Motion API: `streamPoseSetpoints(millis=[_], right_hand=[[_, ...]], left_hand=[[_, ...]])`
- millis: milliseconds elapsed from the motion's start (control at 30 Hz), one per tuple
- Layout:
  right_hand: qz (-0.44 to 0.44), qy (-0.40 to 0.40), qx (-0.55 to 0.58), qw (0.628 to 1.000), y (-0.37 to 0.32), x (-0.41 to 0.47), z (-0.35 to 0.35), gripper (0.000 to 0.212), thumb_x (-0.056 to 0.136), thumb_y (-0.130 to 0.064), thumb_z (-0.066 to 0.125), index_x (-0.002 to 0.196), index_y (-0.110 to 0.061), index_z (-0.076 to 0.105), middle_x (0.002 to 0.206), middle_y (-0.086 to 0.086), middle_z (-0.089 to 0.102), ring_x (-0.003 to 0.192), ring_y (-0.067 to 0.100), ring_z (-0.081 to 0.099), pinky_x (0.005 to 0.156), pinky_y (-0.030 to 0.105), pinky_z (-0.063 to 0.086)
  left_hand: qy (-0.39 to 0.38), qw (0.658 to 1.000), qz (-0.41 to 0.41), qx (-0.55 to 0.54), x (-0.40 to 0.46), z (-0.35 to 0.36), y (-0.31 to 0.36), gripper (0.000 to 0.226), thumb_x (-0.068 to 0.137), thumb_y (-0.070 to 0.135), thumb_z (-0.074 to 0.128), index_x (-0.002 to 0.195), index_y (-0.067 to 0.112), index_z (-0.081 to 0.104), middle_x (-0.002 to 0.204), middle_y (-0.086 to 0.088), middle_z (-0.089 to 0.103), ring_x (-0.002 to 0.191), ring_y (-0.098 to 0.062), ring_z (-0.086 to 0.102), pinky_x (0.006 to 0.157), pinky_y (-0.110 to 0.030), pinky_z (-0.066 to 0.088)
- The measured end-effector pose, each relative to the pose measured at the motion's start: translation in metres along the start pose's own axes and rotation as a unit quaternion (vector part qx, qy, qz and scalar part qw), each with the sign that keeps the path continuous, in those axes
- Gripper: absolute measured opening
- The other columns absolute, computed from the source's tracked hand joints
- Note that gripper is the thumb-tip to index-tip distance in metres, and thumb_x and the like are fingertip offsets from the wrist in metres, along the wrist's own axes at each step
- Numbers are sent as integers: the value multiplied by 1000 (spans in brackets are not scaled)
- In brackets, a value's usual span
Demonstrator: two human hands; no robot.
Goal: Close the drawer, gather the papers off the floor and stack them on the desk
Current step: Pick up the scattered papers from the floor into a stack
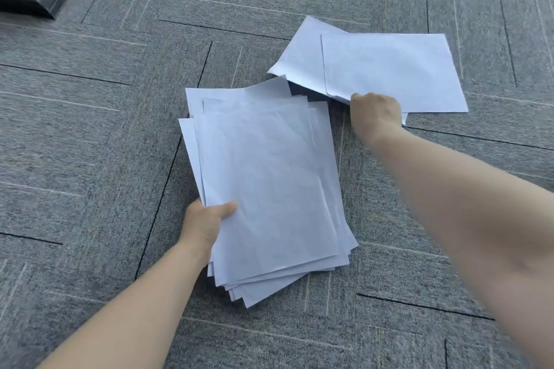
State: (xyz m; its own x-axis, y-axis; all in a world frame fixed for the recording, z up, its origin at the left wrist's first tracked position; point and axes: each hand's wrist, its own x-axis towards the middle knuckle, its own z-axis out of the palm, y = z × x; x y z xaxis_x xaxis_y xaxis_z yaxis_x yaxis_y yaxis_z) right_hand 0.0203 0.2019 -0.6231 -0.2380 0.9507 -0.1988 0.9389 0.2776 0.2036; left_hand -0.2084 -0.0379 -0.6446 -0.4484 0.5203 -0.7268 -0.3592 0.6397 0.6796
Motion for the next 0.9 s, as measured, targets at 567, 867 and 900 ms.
streamPoseSetpoints(millis=[567, 867, 900], right_hand=[[-31, 66, 191, 979, -23, -64, -47, 11, 74, 4, 45, 71, -6, 48, 60, 8, 38, 66, 32, 47, 57, 33, 34], [-14, -18, 287, 958, -69, -120, -59, 11, 78, -4, 48, 71, -9, 55, 64, 8, 47, 65, 33, 45, 57, 28, 34], [-17, -32, 298, 954, -76, -128, -59, 11, 79, -5, 48, 73, -9, 56, 68, 9, 50, 66, 33, 46, 59, 28, 35]], left_hand=[[-8, 1000, 21, 16, -1, -3, -4, 32, 80, 1, 70, 112, 0, 65, 106, -19, 71, 90, -36, 68, 81, -47, 55], [-37, 999, 28, 11, -27, -3, -18, 23, 86, -3, 63, 106, 7, 63, 91, -8, 69, 76, -24, 65, 65, -30, 51], [-45, 999, 23, 12, -32, -3, -22, 22, 86, -2, 62, 106, 7, 63, 92, -8, 69, 78, -25, 66, 66, -31, 51]])
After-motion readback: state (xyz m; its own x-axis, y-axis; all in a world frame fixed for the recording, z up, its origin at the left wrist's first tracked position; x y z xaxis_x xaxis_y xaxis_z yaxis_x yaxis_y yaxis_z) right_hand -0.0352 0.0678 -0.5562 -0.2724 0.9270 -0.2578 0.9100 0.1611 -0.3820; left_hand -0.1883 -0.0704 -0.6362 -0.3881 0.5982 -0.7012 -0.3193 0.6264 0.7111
